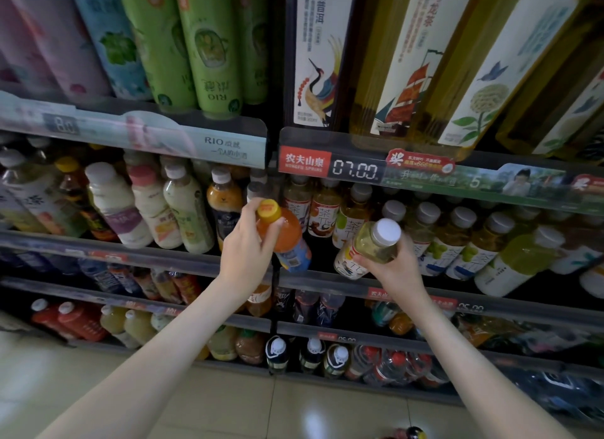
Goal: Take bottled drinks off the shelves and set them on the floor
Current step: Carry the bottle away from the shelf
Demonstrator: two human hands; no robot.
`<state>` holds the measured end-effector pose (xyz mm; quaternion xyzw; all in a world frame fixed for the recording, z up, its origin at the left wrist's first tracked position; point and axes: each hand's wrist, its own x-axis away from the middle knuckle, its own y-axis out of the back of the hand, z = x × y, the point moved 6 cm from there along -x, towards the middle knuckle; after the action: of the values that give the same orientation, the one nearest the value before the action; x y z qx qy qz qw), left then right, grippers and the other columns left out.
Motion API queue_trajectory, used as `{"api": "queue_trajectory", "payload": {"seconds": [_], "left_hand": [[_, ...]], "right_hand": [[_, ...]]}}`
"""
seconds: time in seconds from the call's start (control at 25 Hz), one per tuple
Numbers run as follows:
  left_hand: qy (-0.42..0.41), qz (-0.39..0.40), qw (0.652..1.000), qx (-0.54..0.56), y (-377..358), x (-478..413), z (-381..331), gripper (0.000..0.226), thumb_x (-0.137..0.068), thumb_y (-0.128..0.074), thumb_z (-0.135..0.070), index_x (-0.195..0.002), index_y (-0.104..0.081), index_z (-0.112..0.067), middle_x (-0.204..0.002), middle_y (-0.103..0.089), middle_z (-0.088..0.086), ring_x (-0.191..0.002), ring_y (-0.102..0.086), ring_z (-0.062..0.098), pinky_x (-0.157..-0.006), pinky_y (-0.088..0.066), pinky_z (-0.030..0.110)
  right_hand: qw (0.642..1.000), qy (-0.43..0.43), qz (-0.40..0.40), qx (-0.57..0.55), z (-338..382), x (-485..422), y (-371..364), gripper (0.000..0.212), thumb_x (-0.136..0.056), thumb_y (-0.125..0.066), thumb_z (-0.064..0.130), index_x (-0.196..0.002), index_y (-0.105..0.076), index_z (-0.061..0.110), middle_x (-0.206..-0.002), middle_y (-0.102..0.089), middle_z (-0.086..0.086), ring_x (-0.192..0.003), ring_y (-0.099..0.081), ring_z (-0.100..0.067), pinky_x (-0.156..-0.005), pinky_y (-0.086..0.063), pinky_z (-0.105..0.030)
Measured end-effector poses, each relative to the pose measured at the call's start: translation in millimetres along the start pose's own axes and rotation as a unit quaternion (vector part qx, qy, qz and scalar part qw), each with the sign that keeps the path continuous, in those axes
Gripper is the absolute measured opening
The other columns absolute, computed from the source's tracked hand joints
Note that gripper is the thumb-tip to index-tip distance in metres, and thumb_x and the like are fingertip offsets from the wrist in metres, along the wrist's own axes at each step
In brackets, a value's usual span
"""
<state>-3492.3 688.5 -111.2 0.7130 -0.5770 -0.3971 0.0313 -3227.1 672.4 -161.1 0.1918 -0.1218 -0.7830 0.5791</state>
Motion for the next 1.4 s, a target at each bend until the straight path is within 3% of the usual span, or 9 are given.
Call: {"api": "queue_trajectory", "payload": {"seconds": [0.24,0.4,0.6,0.72,0.88,1.08,1.2,1.28,1.4], "left_hand": [[0.008,-0.029,0.999,-0.019,24.5,6.7,22.8,0.046,-0.094,-0.053,-0.041,-0.121,-0.049,-0.005,-0.098,-0.059,-0.003,-0.082,-0.061,0.016,-0.065,-0.045,0.025],[0.011,-0.042,0.999,-0.022,35.5,6.4,30.3,0.041,-0.093,-0.055,-0.037,-0.120,-0.050,-0.007,-0.096,-0.056,-0.007,-0.077,-0.051,0.000,-0.063,-0.039,0.014],[0.029,-0.053,0.998,-0.012,44.5,2.5,31.5,0.033,-0.092,-0.060,-0.023,-0.118,-0.052,-0.006,-0.089,-0.057,-0.006,-0.072,-0.053,0.010,-0.063,-0.038,0.005],[0.021,-0.046,0.999,0.002,41.6,1.6,31.4,0.036,-0.092,-0.059,-0.029,-0.118,-0.052,-0.006,-0.089,-0.058,-0.006,-0.076,-0.054,0.010,-0.063,-0.042,0.012],[0.011,-0.043,0.999,0.002,35.7,0.7,32.9,0.038,-0.091,-0.059,-0.033,-0.117,-0.053,-0.007,-0.080,-0.057,-0.010,-0.073,-0.054,0.012,-0.058,-0.042,0.020],[0.057,-0.032,0.998,0.011,29.8,-5.9,36.0,0.037,-0.088,-0.065,-0.029,-0.119,-0.057,-0.010,-0.077,-0.055,-0.015,-0.074,-0.052,0.000,-0.066,-0.042,0.016],[0.077,-0.023,0.996,0.026,29.6,-7.2,38.3,0.040,-0.087,-0.066,-0.032,-0.121,-0.057,-0.013,-0.080,-0.057,-0.008,-0.077,-0.058,0.011,-0.069,-0.045,0.021],[0.098,-0.023,0.994,0.030,29.9,-7.8,43.2,0.042,-0.086,-0.067,-0.033,-0.122,-0.058,-0.014,-0.075,-0.052,-0.009,-0.073,-0.056,0.011,-0.067,-0.043,0.019],[0.142,-0.013,0.988,0.062,28.9,-7.4,50.4,0.045,-0.085,-0.066,-0.035,-0.124,-0.057,-0.015,-0.075,-0.054,-0.010,-0.075,-0.055,0.003,-0.071,-0.047,0.019]], "right_hand": [[0.999,0.018,0.035,0.022,-0.8,-15.0,-34.8,0.060,-0.065,-0.088,0.024,-0.116,-0.056,0.030,-0.118,-0.054,0.000,-0.111,-0.054,-0.015,-0.100,-0.045,-0.040],[0.996,0.023,0.055,0.072,3.2,-24.6,-57.7,0.064,-0.067,-0.087,0.018,-0.122,-0.054,0.015,-0.113,-0.050,0.002,-0.108,-0.051,-0.015,-0.090,-0.038,-0.024],[0.990,-0.017,0.079,0.118,-2.6,-38.0,-65.1,0.065,-0.070,-0.084,0.029,-0.125,-0.051,0.021,-0.120,-0.055,-0.001,-0.109,-0.054,-0.017,-0.091,-0.045,-0.033],[0.987,-0.030,0.081,0.134,-0.5,-40.1,-60.2,0.067,-0.072,-0.082,0.029,-0.130,-0.047,0.022,-0.125,-0.050,-0.002,-0.113,-0.049,-0.018,-0.088,-0.038,-0.028],[0.971,-0.013,0.099,0.216,2.0,-39.7,-61.0,0.077,-0.076,-0.078,0.032,-0.141,-0.038,0.018,-0.141,-0.038,-0.005,-0.133,-0.025,-0.025,-0.104,-0.027,-0.034],[0.977,0.007,0.075,0.200,14.8,-36.7,-65.3,0.100,-0.079,-0.077,0.026,-0.151,-0.006,0.023,-0.147,-0.029,-0.012,-0.133,-0.026,-0.030,-0.108,-0.027,-0.041],[0.919,0.124,0.038,0.372,24.4,-28.1,-73.1,0.101,-0.084,-0.072,0.027,-0.148,0.007,0.033,-0.148,-0.025,-0.022,-0.128,-0.033,-0.040,-0.107,-0.030,-0.045],[0.893,0.142,0.055,0.424,26.4,-28.9,-74.8,0.088,-0.089,-0.065,0.025,-0.151,-0.003,0.034,-0.148,-0.020,-0.023,-0.130,-0.028,-0.039,-0.109,-0.028,-0.045],[0.898,0.125,0.102,0.409,21.5,-36.0,-74.8,0.072,-0.090,-0.062,0.016,-0.149,-0.022,0.031,-0.148,-0.015,-0.015,-0.136,-0.021,-0.036,-0.108,-0.031,-0.044]]}}
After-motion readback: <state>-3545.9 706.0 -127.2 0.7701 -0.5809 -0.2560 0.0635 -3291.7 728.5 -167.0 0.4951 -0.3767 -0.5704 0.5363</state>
